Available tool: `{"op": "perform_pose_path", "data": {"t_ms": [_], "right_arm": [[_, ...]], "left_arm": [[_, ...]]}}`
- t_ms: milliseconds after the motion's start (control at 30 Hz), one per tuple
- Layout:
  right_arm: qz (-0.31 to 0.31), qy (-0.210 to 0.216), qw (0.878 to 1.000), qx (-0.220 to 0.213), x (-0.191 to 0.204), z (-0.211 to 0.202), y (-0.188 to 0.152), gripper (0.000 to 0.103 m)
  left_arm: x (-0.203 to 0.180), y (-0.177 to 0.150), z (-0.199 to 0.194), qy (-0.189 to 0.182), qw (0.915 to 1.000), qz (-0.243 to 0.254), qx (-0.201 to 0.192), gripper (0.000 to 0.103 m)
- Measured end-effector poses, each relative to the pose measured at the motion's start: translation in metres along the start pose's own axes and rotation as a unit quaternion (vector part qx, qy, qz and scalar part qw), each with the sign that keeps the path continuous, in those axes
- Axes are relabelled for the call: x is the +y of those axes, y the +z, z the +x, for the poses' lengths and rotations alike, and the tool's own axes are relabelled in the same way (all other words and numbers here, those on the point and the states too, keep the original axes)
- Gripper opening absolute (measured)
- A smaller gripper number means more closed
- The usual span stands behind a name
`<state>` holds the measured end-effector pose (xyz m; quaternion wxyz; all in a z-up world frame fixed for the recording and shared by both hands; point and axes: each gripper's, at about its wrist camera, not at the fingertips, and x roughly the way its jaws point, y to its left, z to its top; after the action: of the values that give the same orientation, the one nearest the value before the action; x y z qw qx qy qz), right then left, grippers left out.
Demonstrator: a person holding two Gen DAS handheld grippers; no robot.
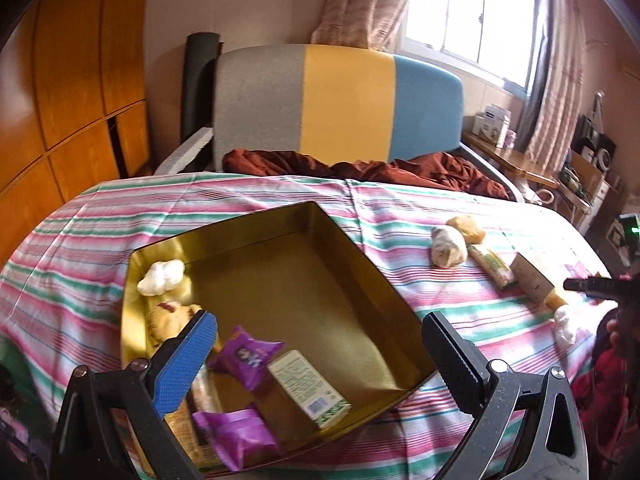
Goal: Organize objects
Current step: 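Move both grippers back to the pile and grasp the cream box with the right, then grasp the beige knit sock with the left gripper while the right holds the cream box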
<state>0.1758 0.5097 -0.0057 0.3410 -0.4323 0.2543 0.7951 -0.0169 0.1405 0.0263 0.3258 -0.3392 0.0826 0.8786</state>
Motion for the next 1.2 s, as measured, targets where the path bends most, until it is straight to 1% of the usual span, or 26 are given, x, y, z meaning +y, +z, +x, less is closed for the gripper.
{"op": "perform_pose_path", "data": {"t_ms": [133,300,433,533,633,700,733,800,833,867,900,967,1033,1133,1200], "right_arm": [[-0.005,-0.003,1.0,0.01,-0.01,0.011,0.015,0.092],[-0.047,0.008,0.998,0.041,0.005,0.036,0.033,0.092],[-0.081,-0.015,0.996,0.041,0.016,0.054,0.045,0.092],[-0.072,-0.017,0.996,0.051,0.01,0.073,0.05,0.092],[-0.055,-0.003,0.997,0.054,0.001,0.084,0.05,0.092],[-0.05,0.0,0.997,0.066,-0.002,0.091,0.049,0.091],[-0.053,-0.003,0.997,0.064,-0.001,0.091,0.048,0.09],[-0.066,0.001,0.996,0.055,0.002,0.088,0.047,0.068],[-0.074,-0.004,0.996,0.054,0.005,0.088,0.046,0.062],[-0.083,-0.013,0.995,0.054,0.007,0.089,0.045,0.057],[-0.09,-0.018,0.994,0.056,0.009,0.09,0.044,0.056],[-0.096,-0.016,0.993,0.06,0.012,0.091,0.043,0.053],[-0.099,-0.018,0.993,0.067,0.012,0.095,0.043,0.053],[-0.098,-0.019,0.992,0.076,0.011,0.099,0.042,0.053],[-0.096,-0.017,0.992,0.08,0.011,0.101,0.042,0.053]], "left_arm": [[-0.024,0.002,0.005,-0.021,0.9995,0.023,0.008,0.103],[-0.049,0.004,0.013,-0.046,0.9975,0.048,0.023,0.103],[-0.064,0.009,0.021,-0.057,0.9959,0.063,0.029,0.103],[-0.074,0.016,0.027,-0.061,0.9952,0.07,0.031,0.103],[-0.083,0.022,0.038,-0.063,0.9941,0.08,0.038,0.103],[-0.09,0.026,0.047,-0.066,0.9933,0.083,0.045,0.103],[-0.094,0.029,0.051,-0.071,0.9928,0.083,0.048,0.103],[-0.102,0.035,0.059,-0.084,0.9916,0.081,0.055,0.103],[-0.106,0.038,0.064,-0.09,0.991,0.08,0.059,0.103],[-0.111,0.042,0.068,-0.095,0.9906,0.077,0.062,0.103],[-0.116,0.046,0.074,-0.1,0.9899,0.075,0.067,0.103],[-0.125,0.053,0.088,-0.102,0.9889,0.07,0.081,0.103],[-0.133,0.061,0.104,-0.101,0.9882,0.071,0.091,0.103],[-0.142,0.073,0.132,-0.081,0.9883,0.075,0.105,0.103],[-0.145,0.079,0.153,-0.078,0.9875,0.069,0.119,0.103]]}}
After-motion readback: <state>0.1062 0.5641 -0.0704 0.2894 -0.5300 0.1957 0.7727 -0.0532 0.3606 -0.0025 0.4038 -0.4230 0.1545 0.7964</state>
